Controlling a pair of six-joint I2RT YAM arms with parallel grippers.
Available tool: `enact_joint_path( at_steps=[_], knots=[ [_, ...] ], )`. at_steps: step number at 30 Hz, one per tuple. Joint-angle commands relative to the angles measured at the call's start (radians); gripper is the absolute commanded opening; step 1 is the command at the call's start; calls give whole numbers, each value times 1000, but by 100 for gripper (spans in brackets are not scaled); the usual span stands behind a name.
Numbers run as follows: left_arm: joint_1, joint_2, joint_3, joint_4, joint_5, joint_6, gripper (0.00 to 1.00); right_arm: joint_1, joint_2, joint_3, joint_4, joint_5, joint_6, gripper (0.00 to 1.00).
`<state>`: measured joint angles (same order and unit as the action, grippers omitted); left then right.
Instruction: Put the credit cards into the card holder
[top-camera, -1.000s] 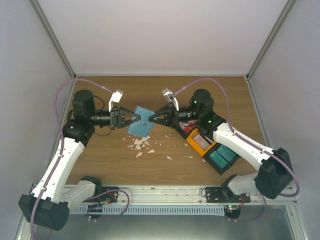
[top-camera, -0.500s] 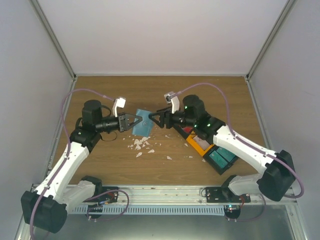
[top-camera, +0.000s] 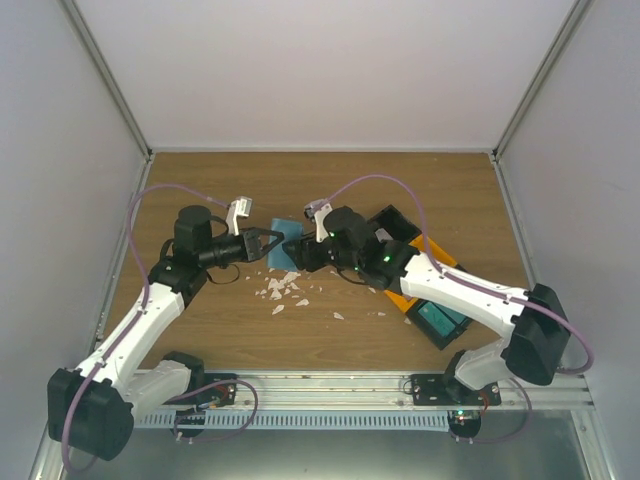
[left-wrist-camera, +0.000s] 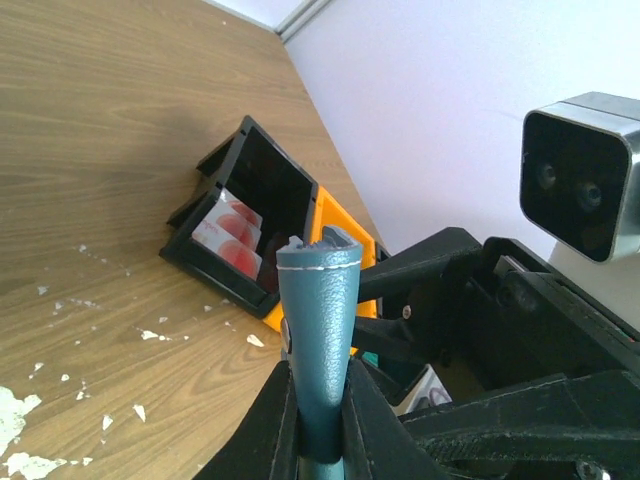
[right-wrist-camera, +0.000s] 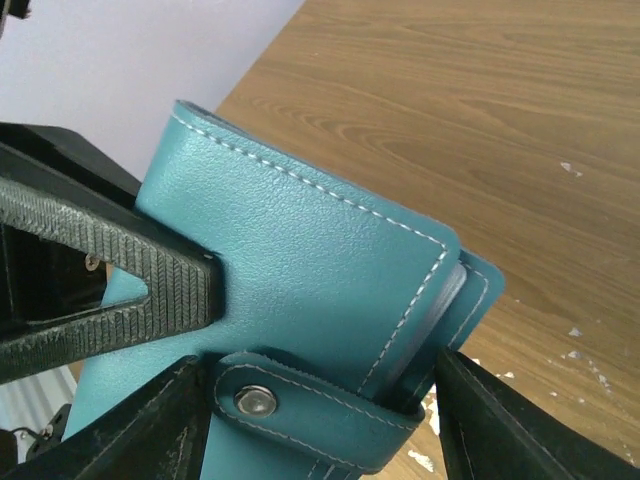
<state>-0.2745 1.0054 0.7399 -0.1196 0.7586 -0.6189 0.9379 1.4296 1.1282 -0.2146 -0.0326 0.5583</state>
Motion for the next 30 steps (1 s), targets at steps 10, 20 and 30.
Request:
enact_joint_path(
  at_steps=[10,20,30],
  knots=[
    [-7,-14,-15,27,-97,7,0,12,-1,-12,-193,440,193,34],
    [-8,9,-30,45,-79,-10,0,-51,-70,-147,69,123,186,41],
    [-7,43,-40,64,-5,-78,0,-93,-71,-278,272,-84,300,35]
  ],
)
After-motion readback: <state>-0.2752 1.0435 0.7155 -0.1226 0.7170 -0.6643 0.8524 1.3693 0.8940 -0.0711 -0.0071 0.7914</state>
